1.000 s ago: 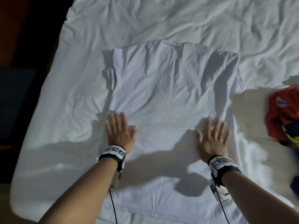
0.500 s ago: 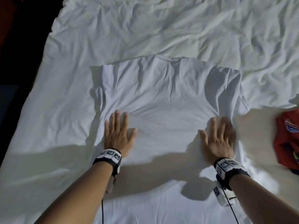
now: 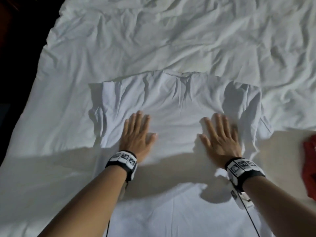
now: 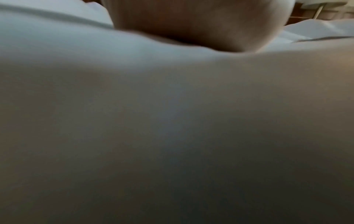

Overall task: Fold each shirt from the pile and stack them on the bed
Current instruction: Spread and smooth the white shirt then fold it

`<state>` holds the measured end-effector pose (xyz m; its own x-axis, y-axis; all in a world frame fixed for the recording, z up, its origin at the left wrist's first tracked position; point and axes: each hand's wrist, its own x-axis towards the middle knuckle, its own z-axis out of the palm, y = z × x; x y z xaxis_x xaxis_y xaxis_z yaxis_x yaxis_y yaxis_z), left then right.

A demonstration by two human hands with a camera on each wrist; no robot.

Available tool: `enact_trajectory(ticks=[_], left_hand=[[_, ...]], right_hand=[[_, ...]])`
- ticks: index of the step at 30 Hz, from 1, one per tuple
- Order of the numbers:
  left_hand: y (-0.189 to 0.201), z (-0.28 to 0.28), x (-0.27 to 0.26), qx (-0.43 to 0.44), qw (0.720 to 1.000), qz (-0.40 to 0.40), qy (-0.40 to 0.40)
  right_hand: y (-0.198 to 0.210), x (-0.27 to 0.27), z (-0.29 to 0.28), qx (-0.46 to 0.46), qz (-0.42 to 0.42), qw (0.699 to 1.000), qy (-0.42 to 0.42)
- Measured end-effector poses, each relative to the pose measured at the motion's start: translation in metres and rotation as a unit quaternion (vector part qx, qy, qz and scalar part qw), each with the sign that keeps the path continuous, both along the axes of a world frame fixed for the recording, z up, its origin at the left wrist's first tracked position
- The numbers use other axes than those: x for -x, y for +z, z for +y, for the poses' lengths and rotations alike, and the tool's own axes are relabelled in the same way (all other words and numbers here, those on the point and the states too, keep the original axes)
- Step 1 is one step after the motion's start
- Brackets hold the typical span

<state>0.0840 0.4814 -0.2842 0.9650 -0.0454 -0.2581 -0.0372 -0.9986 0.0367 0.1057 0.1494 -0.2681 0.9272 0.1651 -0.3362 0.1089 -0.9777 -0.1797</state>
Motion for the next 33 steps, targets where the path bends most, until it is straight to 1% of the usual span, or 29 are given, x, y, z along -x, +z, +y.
enact_trajectory(ticks=[3, 4, 5, 7, 8, 9, 10, 11, 13, 16, 18, 20, 21, 22, 23, 24, 25, 26, 27, 29, 31, 33], left_hand=[[0.01, 0.012, -0.018, 0.0, 0.996, -0.02, 0.089], [0.015, 0.006, -0.029, 0.009, 0.995, -0.027, 0.091], [0.019, -0.005, -0.042, 0.02, 0.997, -0.029, 0.061], [0.021, -0.034, -0.063, 0.05, 0.997, -0.033, -0.05], [0.02, -0.047, -0.07, 0.058, 0.994, -0.026, -0.09], [0.015, -0.056, -0.076, 0.059, 0.992, -0.016, -0.106], [0.009, -0.059, -0.079, 0.053, 0.993, -0.002, -0.103], [0.004, -0.057, -0.082, 0.044, 0.995, 0.013, -0.089], [-0.003, -0.043, -0.087, 0.03, 0.998, 0.026, -0.058], [-0.002, -0.015, -0.095, 0.017, 1.0, 0.014, -0.02], [0.002, -0.003, -0.103, 0.021, 0.999, 0.011, 0.036], [0.01, 0.0, -0.115, 0.038, 0.996, -0.016, 0.084], [0.015, -0.003, -0.121, 0.043, 0.996, -0.037, 0.074], [0.017, -0.008, -0.128, 0.045, 0.997, -0.051, 0.038], [0.017, -0.013, -0.134, 0.046, 0.997, -0.054, -0.008], [0.016, -0.016, -0.139, 0.047, 0.997, -0.048, -0.041], [0.014, -0.017, -0.141, 0.046, 0.997, -0.036, -0.051], [0.011, -0.015, -0.144, 0.043, 0.998, -0.022, -0.039], [0.007, -0.011, -0.146, 0.04, 0.999, -0.007, -0.015], [0.003, 0.002, -0.147, 0.034, 0.999, 0.004, 0.022], [0.002, 0.011, -0.149, 0.026, 0.999, 0.008, 0.033], [0.005, 0.012, -0.149, 0.031, 0.998, 0.017, 0.046]], right_hand=[[0.008, -0.018, -0.02, 0.014, -0.001, 0.992, -0.127], [0.012, -0.024, -0.017, 0.009, -0.014, 0.991, -0.132], [0.015, -0.032, -0.008, 0.001, -0.028, 0.994, -0.106], [0.018, -0.043, 0.021, -0.016, -0.048, 0.999, 0.002], [0.017, -0.047, 0.036, -0.027, -0.048, 0.997, 0.057], [0.015, -0.051, 0.049, -0.038, -0.041, 0.994, 0.094], [0.01, -0.055, 0.056, -0.047, -0.034, 0.992, 0.108], [0.005, -0.059, 0.058, -0.049, -0.027, 0.993, 0.103], [-0.002, -0.069, 0.048, -0.038, -0.017, 0.997, 0.064], [-0.004, -0.084, 0.019, -0.013, -0.019, 1.0, 0.007], [-0.002, -0.095, -0.001, -0.011, -0.016, 0.999, -0.044], [0.0, -0.106, -0.01, -0.013, -0.007, 0.995, -0.101], [0.003, -0.111, -0.007, -0.015, -0.014, 0.993, -0.113], [0.005, -0.115, 0.0, -0.019, -0.026, 0.995, -0.1], [0.008, -0.117, 0.011, -0.025, -0.037, 0.997, -0.057], [0.007, -0.117, 0.022, -0.03, -0.04, 0.999, 0.005], [0.006, -0.116, 0.032, -0.03, -0.039, 0.997, 0.062], [0.004, -0.116, 0.039, -0.028, -0.035, 0.995, 0.094], [0.002, -0.119, 0.04, -0.022, -0.031, 0.995, 0.093], [-0.001, -0.128, 0.029, -0.01, -0.028, 0.999, 0.035], [-0.002, -0.137, 0.011, -0.005, -0.017, 1.0, -0.022], [-0.002, -0.143, -0.003, -0.004, -0.002, 0.999, -0.047]])
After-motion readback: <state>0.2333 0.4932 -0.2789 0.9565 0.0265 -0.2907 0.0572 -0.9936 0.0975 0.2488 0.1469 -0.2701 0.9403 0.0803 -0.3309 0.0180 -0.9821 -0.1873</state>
